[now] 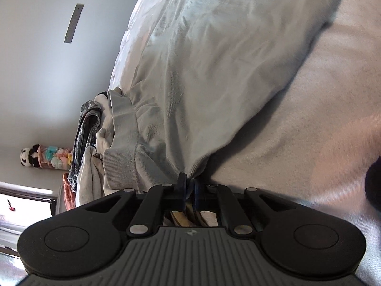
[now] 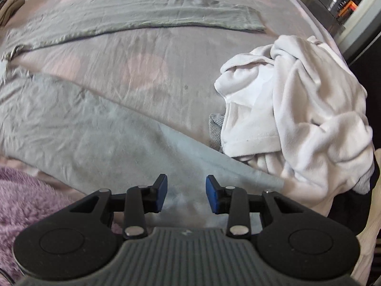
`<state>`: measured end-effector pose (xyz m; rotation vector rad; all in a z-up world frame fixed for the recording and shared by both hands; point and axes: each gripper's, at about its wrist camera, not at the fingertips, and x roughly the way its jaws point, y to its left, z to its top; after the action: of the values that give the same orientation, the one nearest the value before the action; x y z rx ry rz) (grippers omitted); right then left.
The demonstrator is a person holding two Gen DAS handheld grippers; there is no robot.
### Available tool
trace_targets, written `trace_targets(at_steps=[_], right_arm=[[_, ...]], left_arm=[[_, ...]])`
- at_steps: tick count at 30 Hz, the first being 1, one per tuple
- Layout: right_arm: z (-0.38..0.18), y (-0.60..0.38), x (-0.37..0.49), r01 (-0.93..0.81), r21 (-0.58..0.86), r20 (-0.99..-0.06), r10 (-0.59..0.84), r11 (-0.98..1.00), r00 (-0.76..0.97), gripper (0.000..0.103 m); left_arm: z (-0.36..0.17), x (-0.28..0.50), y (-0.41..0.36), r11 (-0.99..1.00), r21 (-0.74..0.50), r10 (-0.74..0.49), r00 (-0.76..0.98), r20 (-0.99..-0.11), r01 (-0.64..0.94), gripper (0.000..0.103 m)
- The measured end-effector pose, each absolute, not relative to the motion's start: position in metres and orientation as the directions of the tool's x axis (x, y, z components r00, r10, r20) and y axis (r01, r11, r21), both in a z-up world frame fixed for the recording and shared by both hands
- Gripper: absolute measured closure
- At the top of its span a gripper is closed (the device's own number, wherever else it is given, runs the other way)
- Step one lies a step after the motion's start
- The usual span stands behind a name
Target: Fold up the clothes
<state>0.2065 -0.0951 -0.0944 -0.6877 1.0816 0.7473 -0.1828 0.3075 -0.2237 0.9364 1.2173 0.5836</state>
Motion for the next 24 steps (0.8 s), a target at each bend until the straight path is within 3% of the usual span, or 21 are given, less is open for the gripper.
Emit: trace_targets(at_steps=[5, 11, 21, 24], right_arm=[[-0.108, -0.104, 0.197, -0.901, -0.216, -0.939, 0.172, 0.375, 0.297, 0.069], [-0.115, -0.114, 0.203, -0.909, -0.132, -0.948, 0.218, 0.395, 0.233, 0.077], [-0.136, -0.092, 0.209, -0.922, -0.099, -0.976, 0.143, 0.375, 0.163, 0.075], [-0.135, -0.091, 0.204, -0.922, -0.123, -0.969, 0.158, 0.367, 0.192, 0.087]], left_arm=[[-0.233, -0.183, 0.304, 0.479, 0.867, 0.820, 0.282, -0.497, 0.136, 0.100], [-0.235, -0.181, 0.303, 0.485, 0.864, 0.822, 0.269, -0.502, 0.134, 0.101], [-0.236, -0.179, 0.302, 0.488, 0.864, 0.826, 0.254, -0.503, 0.126, 0.101], [-0.235, -0.178, 0.303, 0.494, 0.861, 0.824, 0.252, -0.508, 0.122, 0.101]])
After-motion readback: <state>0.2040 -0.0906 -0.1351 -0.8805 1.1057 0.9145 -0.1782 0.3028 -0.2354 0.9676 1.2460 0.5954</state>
